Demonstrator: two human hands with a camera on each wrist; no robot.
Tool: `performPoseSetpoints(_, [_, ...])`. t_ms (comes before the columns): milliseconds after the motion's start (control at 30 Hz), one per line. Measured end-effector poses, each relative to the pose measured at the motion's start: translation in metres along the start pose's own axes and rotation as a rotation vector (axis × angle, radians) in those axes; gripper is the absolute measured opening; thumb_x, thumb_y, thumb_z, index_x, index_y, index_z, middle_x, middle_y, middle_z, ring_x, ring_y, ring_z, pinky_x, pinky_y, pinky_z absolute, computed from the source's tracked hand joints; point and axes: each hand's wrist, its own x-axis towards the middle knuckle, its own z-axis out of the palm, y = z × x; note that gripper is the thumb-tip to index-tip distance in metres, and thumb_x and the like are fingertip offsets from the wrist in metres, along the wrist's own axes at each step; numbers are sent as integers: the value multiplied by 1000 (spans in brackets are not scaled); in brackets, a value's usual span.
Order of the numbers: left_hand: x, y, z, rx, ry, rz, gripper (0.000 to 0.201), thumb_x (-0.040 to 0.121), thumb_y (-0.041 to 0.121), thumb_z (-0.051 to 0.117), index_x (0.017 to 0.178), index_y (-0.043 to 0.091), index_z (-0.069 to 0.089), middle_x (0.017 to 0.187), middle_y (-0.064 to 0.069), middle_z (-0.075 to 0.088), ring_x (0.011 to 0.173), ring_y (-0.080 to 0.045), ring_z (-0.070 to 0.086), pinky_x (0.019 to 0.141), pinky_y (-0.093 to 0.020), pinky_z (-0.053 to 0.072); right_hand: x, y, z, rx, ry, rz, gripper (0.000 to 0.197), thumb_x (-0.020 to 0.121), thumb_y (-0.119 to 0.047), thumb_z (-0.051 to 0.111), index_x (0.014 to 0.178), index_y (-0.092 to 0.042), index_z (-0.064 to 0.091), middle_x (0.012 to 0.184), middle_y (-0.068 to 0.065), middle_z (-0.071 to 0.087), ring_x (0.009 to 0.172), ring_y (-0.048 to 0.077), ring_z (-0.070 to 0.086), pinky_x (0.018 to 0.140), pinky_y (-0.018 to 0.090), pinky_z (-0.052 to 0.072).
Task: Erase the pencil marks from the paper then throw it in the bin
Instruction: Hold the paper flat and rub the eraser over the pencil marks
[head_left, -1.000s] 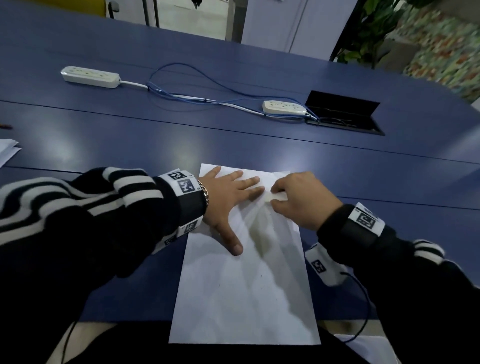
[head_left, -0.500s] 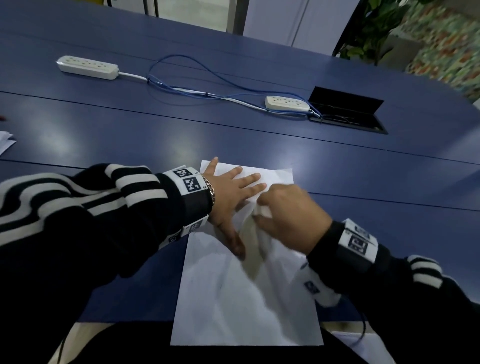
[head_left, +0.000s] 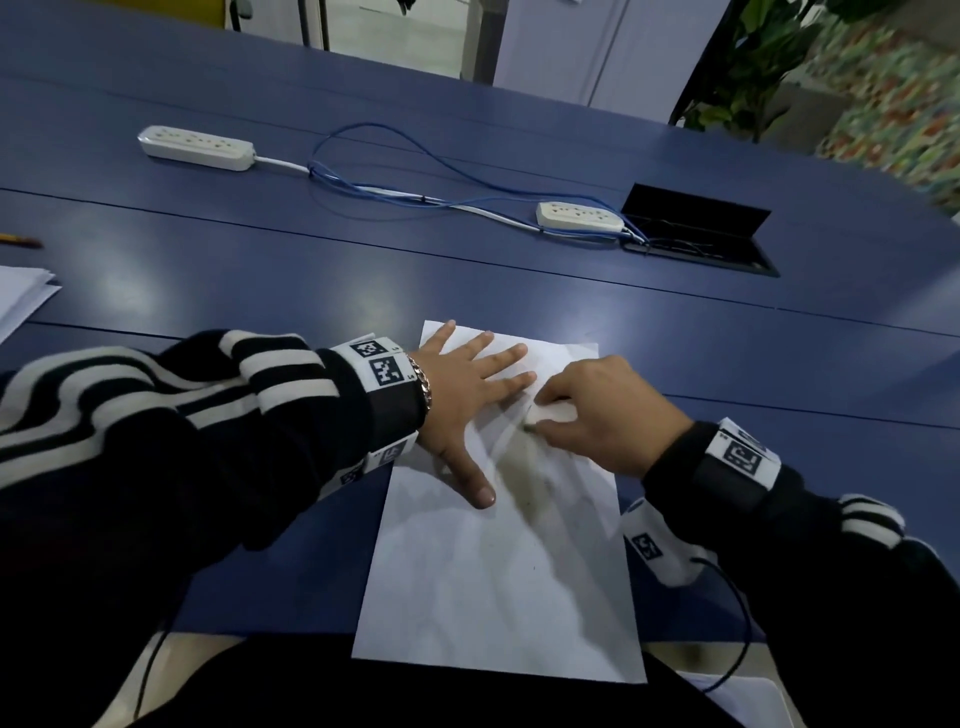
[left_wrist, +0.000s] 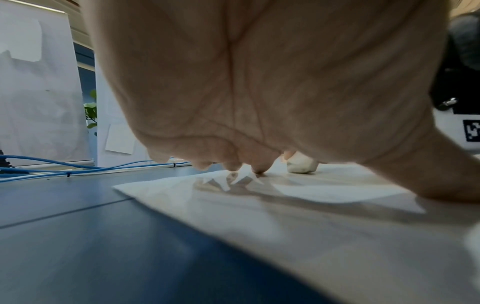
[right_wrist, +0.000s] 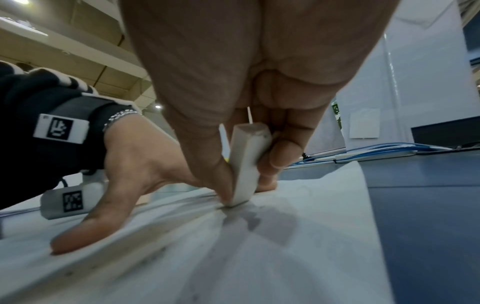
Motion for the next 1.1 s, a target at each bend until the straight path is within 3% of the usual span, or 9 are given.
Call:
performPoseSetpoints(233, [-7,3,13,-9,-44,-38,162,48,99,71,161,39,-29,170,10,-33,159,-26,-26,126,-63,-13,0,-3,1,-3,35,-33,36,82,-45,65,112,-26,73,104,-6,73,101,20,61,89,33,48])
performPoseSetpoints(433, [-8,5,12,17,-31,-57,163,47,100,70,161,39,-29,171,10,-33,159,-27,-25,122,-66,-17,-18,-23,8,44,-114,-310,20,77,-41,70,93,-29,74,90,-7,69,83,12,61,79,30,50])
performPoseSetpoints(600, [-8,4,13,14,-35,-61,164,44,102,69,161,40,-28,171,12,-33,159,-26,-26,121,-68,-19,0,-7,2,24,43,-159,32,81,-47,69,106,-27,73,99,-4,70,96,20,63,88,37,50])
performPoseSetpoints(700, [-7,6,13,44,-34,-71,163,46,102,68,160,39,-30,171,10,-33,160,-27,-25,120,-68,-18,-18,-25,10,18,-117,-371,14,79,-37,66,91,-31,72,88,-9,65,83,14,60,78,30,49])
performPoseSetpoints(767, [-6,6,13,51,-36,-74,163,46,102,68,160,39,-30,170,9,-34,160,-28,-25,120,-68,-18,-20,-30,4,-11,-229,-434,11,79,-36,65,87,-33,71,83,-11,62,79,12,57,76,27,47])
performPoseSetpoints(933, [-5,4,14,26,-48,-66,166,40,104,66,161,41,-28,170,11,-34,159,-26,-25,120,-70,-19,3,-10,-2,-18,12,-293,24,81,-40,70,101,-29,73,96,-4,69,91,23,63,83,37,51])
performPoseSetpoints(1033, [-5,6,13,51,-48,-89,164,44,103,68,160,40,-30,170,10,-34,160,-27,-25,120,-69,-19,-19,-28,9,-21,-170,-470,15,80,-38,64,90,-31,71,90,-8,66,84,17,61,79,33,51])
performPoseSetpoints(1100, [-5,5,13,54,-43,-83,164,44,103,67,159,40,-31,170,10,-34,160,-27,-25,119,-68,-19,-20,-28,6,-15,-236,-467,15,81,-41,62,90,-32,72,88,-10,65,82,13,59,78,30,50])
